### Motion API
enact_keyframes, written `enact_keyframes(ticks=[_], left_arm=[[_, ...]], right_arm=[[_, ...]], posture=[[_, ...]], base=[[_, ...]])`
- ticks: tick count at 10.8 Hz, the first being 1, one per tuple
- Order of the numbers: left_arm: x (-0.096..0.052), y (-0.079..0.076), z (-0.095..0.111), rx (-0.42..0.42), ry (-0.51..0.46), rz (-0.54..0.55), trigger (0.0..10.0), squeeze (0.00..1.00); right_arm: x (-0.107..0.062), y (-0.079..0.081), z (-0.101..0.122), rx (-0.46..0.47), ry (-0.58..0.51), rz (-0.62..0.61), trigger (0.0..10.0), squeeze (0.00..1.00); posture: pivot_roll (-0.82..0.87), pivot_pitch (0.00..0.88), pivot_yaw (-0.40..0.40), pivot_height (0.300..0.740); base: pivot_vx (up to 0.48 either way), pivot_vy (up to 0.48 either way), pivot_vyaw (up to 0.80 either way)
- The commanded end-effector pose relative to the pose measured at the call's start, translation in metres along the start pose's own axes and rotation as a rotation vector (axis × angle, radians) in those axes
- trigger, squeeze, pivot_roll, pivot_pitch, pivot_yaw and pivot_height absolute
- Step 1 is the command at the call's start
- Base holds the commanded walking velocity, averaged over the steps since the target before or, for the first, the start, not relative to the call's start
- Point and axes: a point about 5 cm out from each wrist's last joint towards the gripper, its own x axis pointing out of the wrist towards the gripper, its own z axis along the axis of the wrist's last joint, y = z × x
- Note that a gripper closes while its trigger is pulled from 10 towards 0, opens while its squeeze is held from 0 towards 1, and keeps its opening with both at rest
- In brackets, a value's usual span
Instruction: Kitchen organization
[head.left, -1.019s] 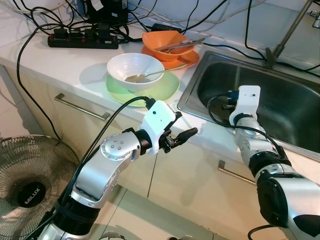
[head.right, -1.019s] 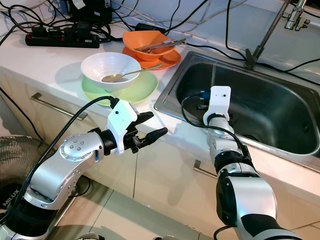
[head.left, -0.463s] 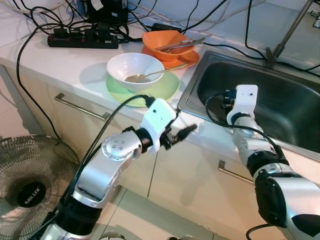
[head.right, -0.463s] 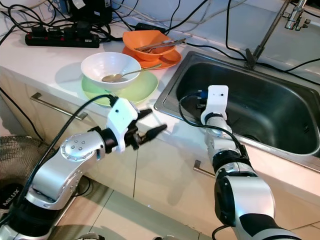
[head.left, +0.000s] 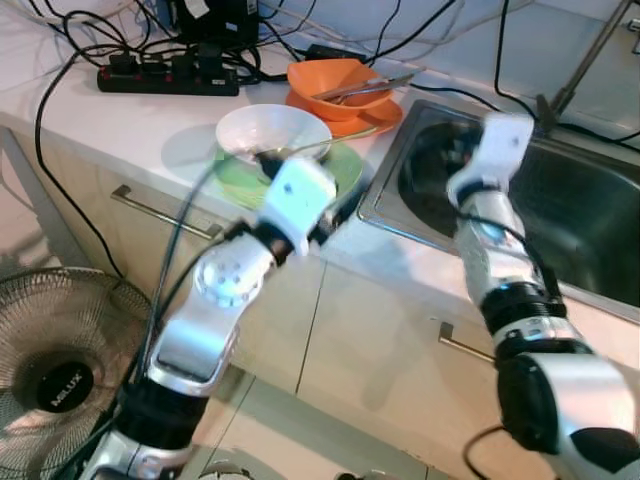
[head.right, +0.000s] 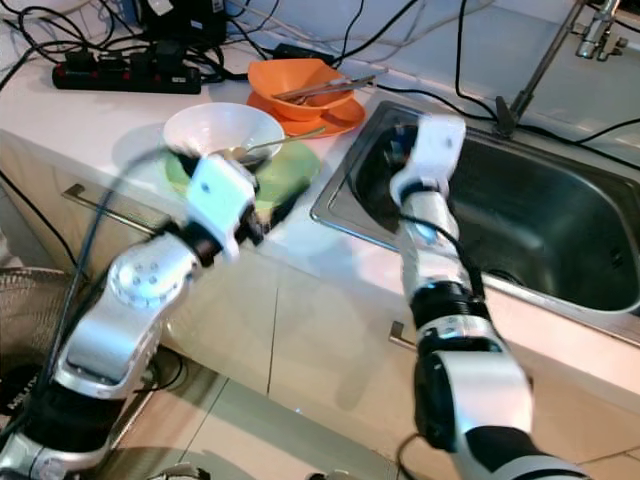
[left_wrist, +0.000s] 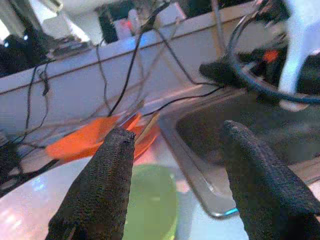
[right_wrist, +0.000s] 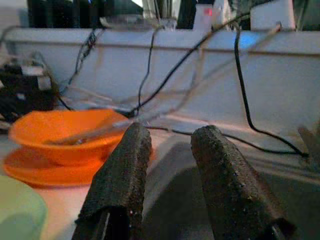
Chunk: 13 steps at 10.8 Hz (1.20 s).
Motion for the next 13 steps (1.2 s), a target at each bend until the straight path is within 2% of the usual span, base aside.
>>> enact_keyframes(ticks=[1, 3, 4, 5, 6, 9, 11, 13], left_arm=[[0.005, 0.001, 0.001, -0.008, 0.019, 0.024, 10.0, 0.0], [0.011, 0.003, -0.004, -0.031, 0.048, 0.038, 10.0, 0.0], [0.016, 0.002, -0.01, -0.117, 0.042, 0.068, 10.0, 0.0], [0.016, 0.002, -0.01, -0.133, 0.028, 0.086, 10.0, 0.0], [0.015, 0.003, -0.01, -0.127, 0.016, 0.107, 10.0, 0.0], [0.017, 0.007, -0.011, -0.118, -0.022, 0.169, 10.0, 0.0], [0.019, 0.012, -0.006, -0.123, -0.07, 0.194, 10.0, 0.0], [0.022, 0.014, -0.007, -0.119, -0.079, 0.201, 10.0, 0.0]], right_arm=[[-0.006, -0.003, -0.002, 0.006, -0.002, -0.011, 10.0, 0.0], [-0.013, -0.002, -0.009, -0.001, 0.013, -0.009, 10.0, 0.0], [-0.022, -0.013, -0.013, -0.003, 0.029, -0.055, 10.0, 0.0], [-0.022, -0.018, -0.01, -0.006, 0.019, -0.069, 10.0, 0.0], [-0.021, -0.027, -0.003, -0.014, -0.004, -0.096, 10.0, 0.0], [-0.031, -0.034, 0.008, -0.064, -0.062, -0.132, 10.0, 0.0], [-0.045, -0.027, 0.007, -0.061, -0.071, -0.118, 10.0, 0.0], [-0.045, -0.014, 0.006, -0.037, -0.054, -0.097, 10.0, 0.0]], posture=[[0.05, 0.055, -0.118, 0.74], [0.04, 0.054, -0.121, 0.74], [0.04, 0.051, -0.121, 0.74], [0.03, 0.045, -0.121, 0.74], [0.03, 0.039, -0.125, 0.74], [0.02, 0.026, -0.133, 0.74], [0.01, 0.015, -0.121, 0.74], [0.02, 0.024, -0.122, 0.74]], base=[[0.0, 0.0, 0.0], [0.0, 0.0, 0.0], [0.0, 0.0, 0.0], [0.0, 0.0, 0.0], [0.0, 0.0, 0.0], [0.0, 0.0, 0.0], [0.0, 0.0, 0.0], [0.0, 0.0, 0.0]])
